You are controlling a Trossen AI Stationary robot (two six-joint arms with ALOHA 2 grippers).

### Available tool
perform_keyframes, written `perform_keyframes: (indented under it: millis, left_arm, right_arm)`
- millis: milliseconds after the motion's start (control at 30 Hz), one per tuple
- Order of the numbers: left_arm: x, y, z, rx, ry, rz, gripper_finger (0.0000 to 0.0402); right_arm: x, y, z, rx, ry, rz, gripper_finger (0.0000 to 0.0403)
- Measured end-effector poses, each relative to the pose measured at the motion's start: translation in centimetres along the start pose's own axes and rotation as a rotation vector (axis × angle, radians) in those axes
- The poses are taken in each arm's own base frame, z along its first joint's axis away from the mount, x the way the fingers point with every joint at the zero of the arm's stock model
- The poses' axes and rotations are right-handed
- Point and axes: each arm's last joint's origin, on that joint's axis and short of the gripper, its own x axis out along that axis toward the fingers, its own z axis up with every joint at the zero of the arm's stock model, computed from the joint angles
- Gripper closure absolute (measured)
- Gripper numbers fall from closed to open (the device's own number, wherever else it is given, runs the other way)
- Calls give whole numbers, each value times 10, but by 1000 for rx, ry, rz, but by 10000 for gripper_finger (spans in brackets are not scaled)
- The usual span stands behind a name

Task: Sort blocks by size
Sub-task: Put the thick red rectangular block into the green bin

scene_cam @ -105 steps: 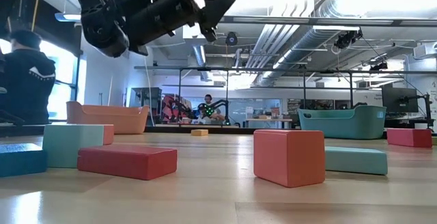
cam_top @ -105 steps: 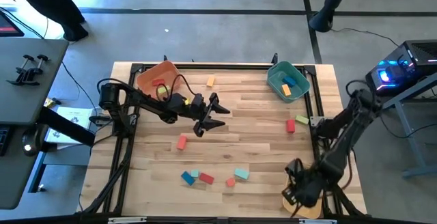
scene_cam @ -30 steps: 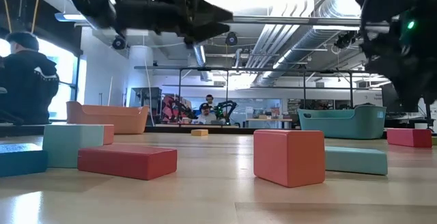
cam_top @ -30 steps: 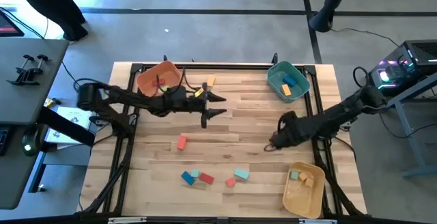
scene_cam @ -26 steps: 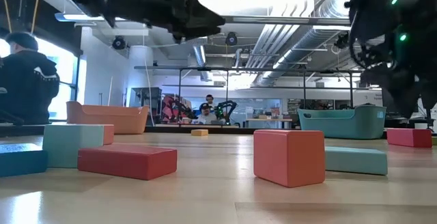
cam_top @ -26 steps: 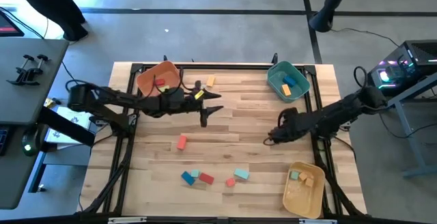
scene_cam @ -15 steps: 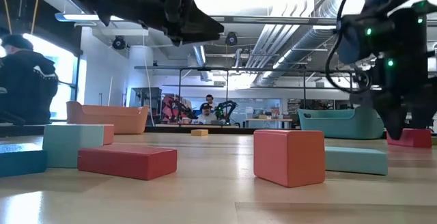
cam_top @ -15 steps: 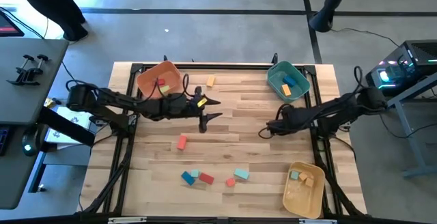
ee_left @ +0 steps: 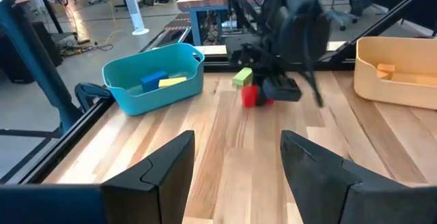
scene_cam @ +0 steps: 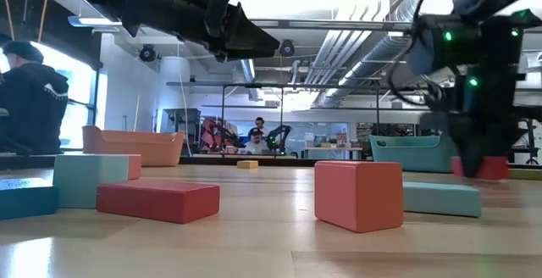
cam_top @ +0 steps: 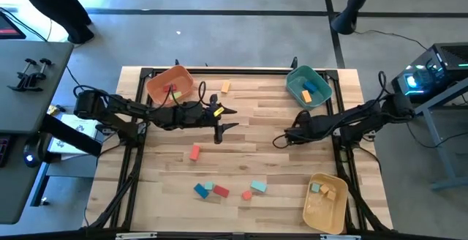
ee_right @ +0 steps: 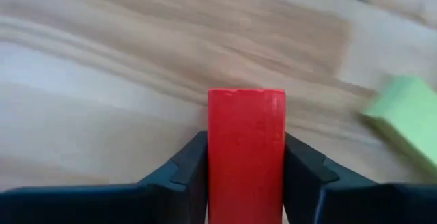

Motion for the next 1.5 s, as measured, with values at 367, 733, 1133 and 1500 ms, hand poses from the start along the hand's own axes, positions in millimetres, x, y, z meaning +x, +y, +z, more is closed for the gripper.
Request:
perform_keyframes:
  millis: [367,733,1133,1500]
  left_arm:
    - [0,0,5,-7,-49,3,200]
    - [0,-3,5,-4,-46,-9,200]
    - [-1,-4,5,-8,-53,-12,200]
    - [-1,-4,5,-31,-54,-12,200]
  right_arm:
    - [-84,17,103,-208,-302,-59,276]
    - [-46,-75,213,-74,-186,66,276]
    - [17,-81,230,-23,-63,116,276]
    - [7,-80,232,-71,-83,117,185]
